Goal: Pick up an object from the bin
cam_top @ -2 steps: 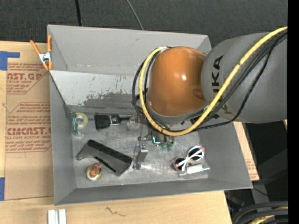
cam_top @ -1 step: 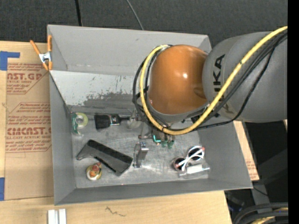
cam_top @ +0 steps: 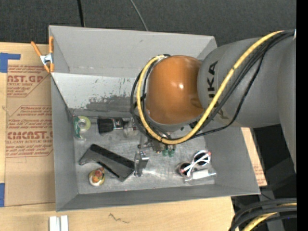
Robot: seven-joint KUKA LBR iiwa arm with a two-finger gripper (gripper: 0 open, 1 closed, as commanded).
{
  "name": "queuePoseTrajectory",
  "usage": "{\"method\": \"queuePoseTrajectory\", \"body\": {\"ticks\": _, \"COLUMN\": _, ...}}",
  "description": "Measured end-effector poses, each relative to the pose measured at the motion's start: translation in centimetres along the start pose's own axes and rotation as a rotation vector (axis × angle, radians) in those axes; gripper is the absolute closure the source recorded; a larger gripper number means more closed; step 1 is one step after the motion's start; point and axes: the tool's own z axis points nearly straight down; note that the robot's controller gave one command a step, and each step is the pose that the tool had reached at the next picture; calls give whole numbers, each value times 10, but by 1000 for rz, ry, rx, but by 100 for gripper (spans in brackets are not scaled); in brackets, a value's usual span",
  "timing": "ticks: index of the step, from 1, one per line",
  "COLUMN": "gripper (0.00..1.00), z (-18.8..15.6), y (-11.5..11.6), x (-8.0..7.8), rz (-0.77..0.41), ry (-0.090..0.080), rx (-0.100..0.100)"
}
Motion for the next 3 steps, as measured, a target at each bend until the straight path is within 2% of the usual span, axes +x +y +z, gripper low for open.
{"method": "queuePoseTrajectory", "body": {"ticks": 1, "gripper": 0, "z": 66, "y": -5, "x": 7, "rz": -119, "ry": 0, "rx": 0}}
{"method": "queuePoseTrajectory", "body": {"ticks": 2, "gripper": 0, "z": 106, "y": -9, "x": 9, "rz": -45, "ry": 6, "rx": -1}}
{"method": "queuePoseTrajectory", "body": {"ticks": 3, "gripper": 100, "z": 113, "y": 32, "x": -12, "rz": -4, "ry": 14, "rx": 10}}
